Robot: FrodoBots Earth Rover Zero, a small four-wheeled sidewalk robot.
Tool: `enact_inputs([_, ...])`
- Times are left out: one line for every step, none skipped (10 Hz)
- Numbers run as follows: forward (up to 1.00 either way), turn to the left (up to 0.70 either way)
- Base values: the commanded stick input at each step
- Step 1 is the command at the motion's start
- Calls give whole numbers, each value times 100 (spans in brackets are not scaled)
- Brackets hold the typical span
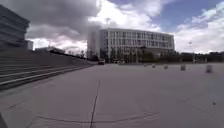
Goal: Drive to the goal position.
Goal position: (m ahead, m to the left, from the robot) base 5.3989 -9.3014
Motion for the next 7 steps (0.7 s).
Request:
enact_inputs([70,0])
enact_inputs([70,0])
enact_inputs([70,0])
enact_inputs([70,-34])
enact_inputs([70,-35])
enact_inputs([70,-35])
enact_inputs([70,-35])
